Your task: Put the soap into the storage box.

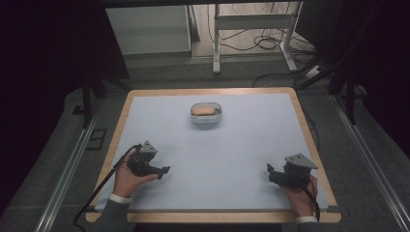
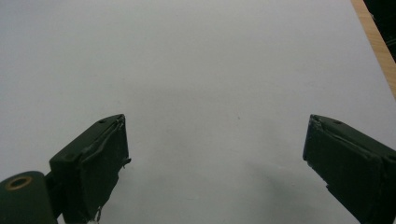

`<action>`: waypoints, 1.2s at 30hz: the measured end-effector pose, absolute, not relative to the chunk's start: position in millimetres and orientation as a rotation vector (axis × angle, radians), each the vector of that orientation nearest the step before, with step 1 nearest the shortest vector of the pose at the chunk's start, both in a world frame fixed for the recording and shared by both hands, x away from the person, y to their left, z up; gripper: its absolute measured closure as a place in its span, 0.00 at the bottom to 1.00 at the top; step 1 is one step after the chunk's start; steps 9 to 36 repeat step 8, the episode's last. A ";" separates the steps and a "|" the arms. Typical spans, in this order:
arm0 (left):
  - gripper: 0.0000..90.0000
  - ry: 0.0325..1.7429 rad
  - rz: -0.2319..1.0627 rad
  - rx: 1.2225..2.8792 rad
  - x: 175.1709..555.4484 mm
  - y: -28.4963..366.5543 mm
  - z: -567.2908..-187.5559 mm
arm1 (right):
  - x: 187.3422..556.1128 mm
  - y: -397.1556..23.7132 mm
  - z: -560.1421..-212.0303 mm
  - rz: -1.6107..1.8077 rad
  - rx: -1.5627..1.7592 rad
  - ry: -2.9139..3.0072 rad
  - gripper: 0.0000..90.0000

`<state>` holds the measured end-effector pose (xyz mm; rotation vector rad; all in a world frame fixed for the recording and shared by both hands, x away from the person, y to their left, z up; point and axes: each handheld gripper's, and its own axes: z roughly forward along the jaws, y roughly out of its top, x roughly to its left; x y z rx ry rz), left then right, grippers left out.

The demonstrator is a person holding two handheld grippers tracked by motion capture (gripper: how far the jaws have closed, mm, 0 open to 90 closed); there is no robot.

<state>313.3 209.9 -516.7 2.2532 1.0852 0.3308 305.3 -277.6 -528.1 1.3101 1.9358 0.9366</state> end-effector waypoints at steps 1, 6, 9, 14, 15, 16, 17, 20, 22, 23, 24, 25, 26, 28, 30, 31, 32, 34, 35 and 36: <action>0.20 1.085 0.329 2.252 313.3 210.0 -516.9 | 305.4 -277.6 -528.1 0.938 1.310 1.937 0.08; 0.20 1.083 0.319 2.234 312.4 211.2 -515.0 | 306.0 -277.8 -528.1 0.939 1.315 1.942 0.08; 0.20 1.085 0.323 2.234 312.0 212.7 -514.1 | 306.5 -278.3 -528.2 0.941 1.319 1.943 0.08; 0.20 1.085 0.323 2.234 312.0 212.7 -514.1 | 306.5 -278.3 -528.2 0.941 1.319 1.943 0.08; 0.20 1.085 0.323 2.234 312.0 212.7 -514.1 | 306.5 -278.3 -528.2 0.941 1.319 1.943 0.08; 0.20 1.085 0.323 2.234 312.0 212.7 -514.1 | 306.5 -278.3 -528.2 0.941 1.319 1.943 0.08; 0.20 1.085 0.323 2.234 312.0 212.7 -514.1 | 306.5 -278.3 -528.2 0.941 1.319 1.943 0.08; 0.20 1.085 0.323 2.234 312.0 212.7 -514.1 | 306.5 -278.3 -528.2 0.941 1.319 1.943 0.08; 0.20 1.085 0.323 2.234 312.0 212.7 -514.1 | 306.5 -278.3 -528.2 0.941 1.319 1.943 0.08; 0.20 1.085 0.323 2.234 312.0 212.7 -514.1 | 306.5 -278.3 -528.2 0.941 1.319 1.943 0.08; 0.20 1.085 0.323 2.234 312.0 212.7 -514.1 | 306.5 -278.3 -528.2 0.941 1.319 1.943 0.08; 0.20 1.085 0.323 2.234 312.0 212.7 -514.1 | 306.5 -278.3 -528.2 0.941 1.319 1.943 0.08; 0.20 1.085 0.323 2.234 312.0 212.7 -514.1 | 306.5 -278.3 -528.2 0.941 1.319 1.943 0.08; 0.20 1.085 0.323 2.234 312.0 212.7 -514.1 | 306.5 -278.3 -528.2 0.941 1.319 1.943 0.08; 0.20 1.085 0.323 2.234 312.0 212.7 -514.1 | 306.5 -278.3 -528.2 0.941 1.319 1.943 0.08; 0.20 1.085 0.323 2.234 312.0 212.7 -514.1 | 306.5 -278.3 -528.2 0.941 1.319 1.943 0.08; 0.20 1.085 0.323 2.234 312.0 212.7 -514.1 | 306.5 -278.3 -528.2 0.941 1.319 1.943 0.08; 0.20 1.085 0.323 2.234 312.0 212.7 -514.1 | 306.5 -278.3 -528.2 0.941 1.319 1.943 0.08; 0.20 1.085 0.323 2.234 312.0 212.7 -514.1 | 306.5 -278.3 -528.2 0.941 1.319 1.943 0.08; 0.20 1.085 0.323 2.234 312.0 212.7 -514.1 | 306.5 -278.3 -528.2 0.941 1.319 1.943 0.08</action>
